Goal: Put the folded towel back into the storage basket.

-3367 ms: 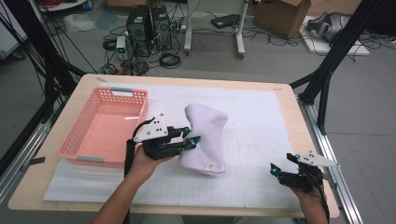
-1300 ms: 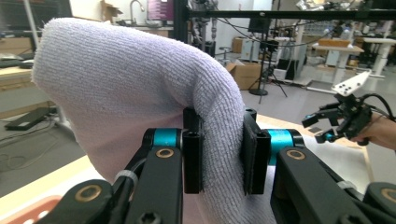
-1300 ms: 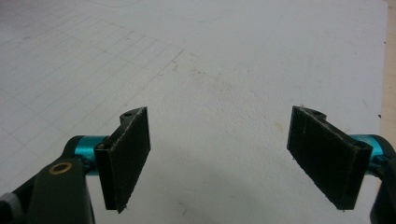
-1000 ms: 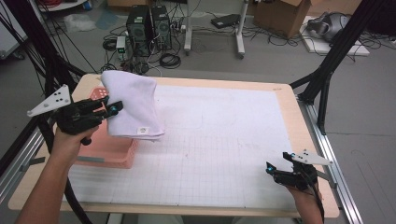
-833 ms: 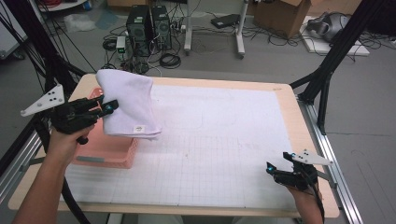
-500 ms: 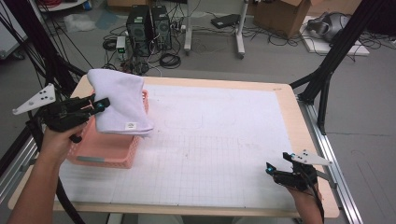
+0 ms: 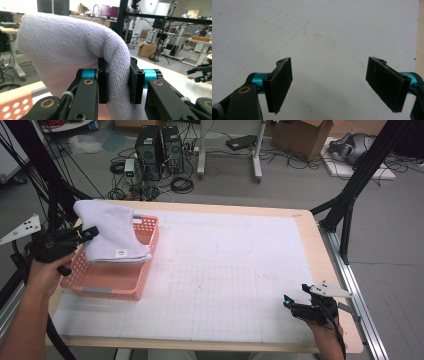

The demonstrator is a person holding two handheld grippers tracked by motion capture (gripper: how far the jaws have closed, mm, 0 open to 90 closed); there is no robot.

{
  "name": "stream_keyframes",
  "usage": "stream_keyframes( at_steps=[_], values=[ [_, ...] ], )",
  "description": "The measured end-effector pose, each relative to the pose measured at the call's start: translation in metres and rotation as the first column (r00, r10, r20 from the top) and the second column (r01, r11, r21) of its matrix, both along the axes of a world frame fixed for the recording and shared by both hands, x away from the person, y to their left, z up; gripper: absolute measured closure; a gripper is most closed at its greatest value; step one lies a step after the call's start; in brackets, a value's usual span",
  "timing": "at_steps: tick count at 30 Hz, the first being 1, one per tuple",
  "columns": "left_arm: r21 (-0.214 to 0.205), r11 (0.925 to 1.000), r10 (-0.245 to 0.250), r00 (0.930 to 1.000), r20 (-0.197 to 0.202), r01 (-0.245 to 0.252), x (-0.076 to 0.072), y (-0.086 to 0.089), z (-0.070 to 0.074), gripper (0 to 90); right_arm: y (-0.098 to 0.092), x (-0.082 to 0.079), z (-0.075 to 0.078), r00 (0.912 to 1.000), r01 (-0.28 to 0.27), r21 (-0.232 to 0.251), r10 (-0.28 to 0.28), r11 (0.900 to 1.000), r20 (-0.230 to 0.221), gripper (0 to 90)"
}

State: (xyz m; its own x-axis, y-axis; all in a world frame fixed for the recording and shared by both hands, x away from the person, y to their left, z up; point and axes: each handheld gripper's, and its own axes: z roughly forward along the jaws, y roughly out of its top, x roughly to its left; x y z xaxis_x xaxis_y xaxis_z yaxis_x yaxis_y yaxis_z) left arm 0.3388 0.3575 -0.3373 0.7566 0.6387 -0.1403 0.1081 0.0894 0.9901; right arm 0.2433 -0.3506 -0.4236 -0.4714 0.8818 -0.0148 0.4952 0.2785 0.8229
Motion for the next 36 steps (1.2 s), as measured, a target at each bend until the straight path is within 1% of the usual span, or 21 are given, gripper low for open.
stream_keyframes(
  at_steps=[1,2,3,5,7,11,15,16,17,20,21,26,28,29,30,31,32,33,34,35,36],
  values=[
    [0.004,1.0,0.005,0.9999,-0.013,-0.005,0.0,0.003,-0.006,74.0,0.001,0.0,0.0,1.0,-0.002,-0.002,0.002,1.0,0.001,20.4],
    [0.008,0.9999,0.008,0.9998,-0.017,-0.007,0.0,0.004,-0.009,74.0,0.001,0.0,0.0,1.0,-0.002,-0.003,0.002,1.0,-0.002,20.3],
    [-0.001,0.9999,0.015,0.9995,-0.028,-0.015,0.0,0.005,-0.013,74.0,0.002,0.0,0.0,1.0,-0.002,-0.002,0.002,1.0,-0.002,20.3],
    [-0.001,0.9996,0.027,0.9988,-0.042,-0.027,0.001,0.007,-0.018,74.0,0.002,0.0,0.0,1.0,-0.004,-0.006,0.004,1.0,-0.002,20.3],
    [0.004,0.9993,0.039,0.9972,-0.064,-0.038,0.001,0.008,-0.024,74.0,0.003,0.0,0.0,1.0,-0.006,-0.006,0.006,1.0,0.0,20.3],
    [0.033,0.998,0.057,0.9931,-0.103,-0.054,0.003,0.009,-0.032,73.9,0.004,0.0,0.0,1.0,-0.007,-0.005,0.007,1.0,0.001,20.3],
    [0.067,0.9957,0.073,0.9884,-0.133,-0.064,0.005,0.007,-0.034,73.8,0.004,-0.001,0.0,1.0,-0.008,-0.007,0.008,0.9999,0.0,20.3],
    [0.067,0.9957,0.073,0.9884,-0.133,-0.064,0.005,0.007,-0.034,73.8,0.004,-0.001,0.0,1.0,-0.007,-0.006,0.007,1.0,-0.001,20.3],
    [0.095,0.9935,0.077,0.9848,-0.156,-0.063,0.007,0.004,-0.035,73.7,0.004,-0.001,0.0,1.0,-0.008,-0.006,0.008,0.9999,-0.002,20.4],
    [0.141,0.9881,0.088,0.9787,-0.185,-0.062,0.011,-0.001,-0.036,73.4,0.004,-0.001,0.0,1.0,-0.01,-0.007,0.01,0.9999,0.002,20.4],
    [0.147,0.9873,0.09,0.9768,-0.194,-0.062,0.012,-0.003,-0.036,73.4,0.004,-0.001,0.0,1.0,-0.01,-0.008,0.01,0.9999,0.002,20.4],
    [0.156,0.9862,0.086,0.9774,-0.193,-0.057,0.013,-0.005,-0.036,73.4,0.003,-0.001,0.001,1.0,-0.008,-0.005,0.008,1.0,0.0,20.3],
    [0.157,0.9858,0.09,0.9765,-0.196,-0.059,0.013,-0.005,-0.036,73.3,0.003,-0.001,0.001,1.0,-0.007,-0.004,0.007,1.0,0.001,20.3],
    [0.164,0.9843,0.098,0.9732,-0.208,-0.064,0.013,-0.004,-0.036,73.0,0.004,-0.001,0.001,1.0,-0.009,-0.004,0.009,1.0,0.002,20.4],
    [0.168,0.9835,0.102,0.9716,-0.213,-0.066,0.013,-0.004,-0.036,72.7,0.004,-0.001,0.001,1.0,-0.009,-0.005,0.009,0.9999,0.002,20.4],
    [0.174,0.9822,0.11,0.9681,-0.225,-0.071,0.014,-0.004,-0.036,72.3,0.004,-0.001,0.001,0.9999,-0.01,-0.007,0.01,0.9999,0.003,20.3],
    [0.174,0.9822,0.11,0.9681,-0.225,-0.071,0.014,-0.004,-0.036,71.6,0.004,-0.001,0.001,0.9999,-0.011,-0.005,0.011,0.9999,0.002,20.4],
    [0.179,0.9808,0.122,0.9597,-0.254,-0.077,0.015,-0.005,-0.035,70.3,0.004,-0.001,0.001,0.9999,-0.013,-0.007,0.013,0.9999,0.004,20.3],
    [0.186,0.979,0.131,0.9541,-0.269,-0.082,0.015,-0.006,-0.035,68.3,0.004,-0.001,0.001,0.9999,-0.013,-0.007,0.013,0.9999,0.005,20.3],
    [0.197,0.9764,0.145,0.9464,-0.288,-0.09,0.016,-0.006,-0.035,66.1,0.004,-0.001,0.001,0.9999,-0.013,-0.007,0.013,0.9999,0.005,20.3],
    [0.197,0.9756,0.157,0.9354,-0.317,-0.098,0.017,-0.006,-0.035,63.3,0.004,-0.001,0.001,0.9999,-0.013,-0.005,0.013,0.9999,0.004,20.3]
  ],
)
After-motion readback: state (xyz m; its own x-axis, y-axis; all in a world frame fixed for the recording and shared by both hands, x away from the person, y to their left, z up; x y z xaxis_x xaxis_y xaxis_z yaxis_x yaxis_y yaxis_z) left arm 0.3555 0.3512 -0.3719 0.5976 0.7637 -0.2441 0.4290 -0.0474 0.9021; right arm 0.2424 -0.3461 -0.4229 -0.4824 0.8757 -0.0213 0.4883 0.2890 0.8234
